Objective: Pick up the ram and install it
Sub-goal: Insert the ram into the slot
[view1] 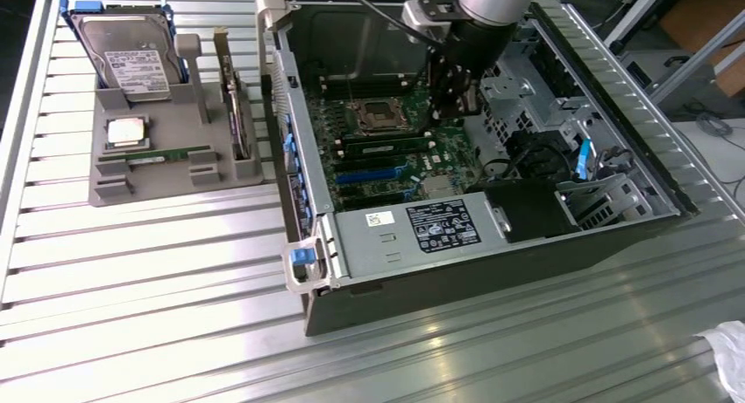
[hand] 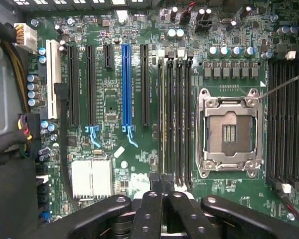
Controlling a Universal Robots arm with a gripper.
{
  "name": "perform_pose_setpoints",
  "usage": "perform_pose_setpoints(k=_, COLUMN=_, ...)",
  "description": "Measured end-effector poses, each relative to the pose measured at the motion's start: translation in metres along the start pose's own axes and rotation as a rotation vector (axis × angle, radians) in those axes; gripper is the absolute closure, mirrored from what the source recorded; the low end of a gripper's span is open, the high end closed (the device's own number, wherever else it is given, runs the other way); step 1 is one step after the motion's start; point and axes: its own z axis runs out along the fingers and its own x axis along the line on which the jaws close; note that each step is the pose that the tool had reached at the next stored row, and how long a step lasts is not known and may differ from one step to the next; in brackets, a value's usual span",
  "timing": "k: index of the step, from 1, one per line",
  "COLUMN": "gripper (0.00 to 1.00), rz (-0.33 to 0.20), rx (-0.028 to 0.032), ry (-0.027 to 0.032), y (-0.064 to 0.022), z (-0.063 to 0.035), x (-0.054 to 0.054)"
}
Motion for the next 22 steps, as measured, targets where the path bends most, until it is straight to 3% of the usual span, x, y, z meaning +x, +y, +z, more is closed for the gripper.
perform_pose_setpoints(k=7, gripper=0.89, rz=0.0, rx=0.0, ry=0.0, y=-0.0178, z=-0.0023, x=0.0)
perform_pose_setpoints(k=11, gripper=0.89, rz=0.0, rx=0.0, ry=0.0001, y=-0.0232, z=-0.0048, x=0.0)
perform_pose_setpoints(k=22, gripper=0.89, rz=0.0, rx=0.0, ry=0.0, y=-0.0234, z=-0.0086, x=0.0)
